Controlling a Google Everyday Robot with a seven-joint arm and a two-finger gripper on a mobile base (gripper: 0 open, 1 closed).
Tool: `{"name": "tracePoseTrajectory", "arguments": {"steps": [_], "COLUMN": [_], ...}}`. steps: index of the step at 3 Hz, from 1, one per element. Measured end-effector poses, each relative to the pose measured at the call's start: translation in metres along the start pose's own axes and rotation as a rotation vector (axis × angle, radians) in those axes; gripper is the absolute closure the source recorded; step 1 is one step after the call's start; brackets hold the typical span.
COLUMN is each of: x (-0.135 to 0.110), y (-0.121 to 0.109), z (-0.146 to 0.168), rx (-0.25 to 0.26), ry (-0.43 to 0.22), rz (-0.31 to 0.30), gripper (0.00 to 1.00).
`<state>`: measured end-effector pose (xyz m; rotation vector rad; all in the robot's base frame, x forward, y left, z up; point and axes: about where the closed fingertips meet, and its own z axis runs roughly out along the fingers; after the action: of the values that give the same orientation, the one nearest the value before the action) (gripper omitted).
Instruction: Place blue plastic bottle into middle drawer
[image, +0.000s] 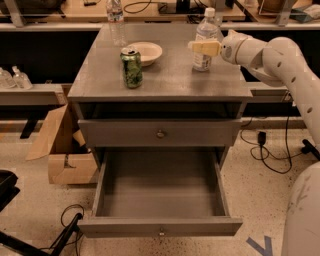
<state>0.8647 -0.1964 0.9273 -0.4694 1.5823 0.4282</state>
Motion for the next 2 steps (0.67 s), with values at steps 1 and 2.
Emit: {"name": "tracePoseTrajectory", "arguments": {"steps": [1, 2], "x": [-0.002, -0.013], "y": [0.008, 0.018], "z": [0.018, 0.028], "rx": [-0.035, -0.076], "ry": [-0.021, -0.045], "rz": [0.026, 0.023], "gripper": [0.16, 0.39]}}
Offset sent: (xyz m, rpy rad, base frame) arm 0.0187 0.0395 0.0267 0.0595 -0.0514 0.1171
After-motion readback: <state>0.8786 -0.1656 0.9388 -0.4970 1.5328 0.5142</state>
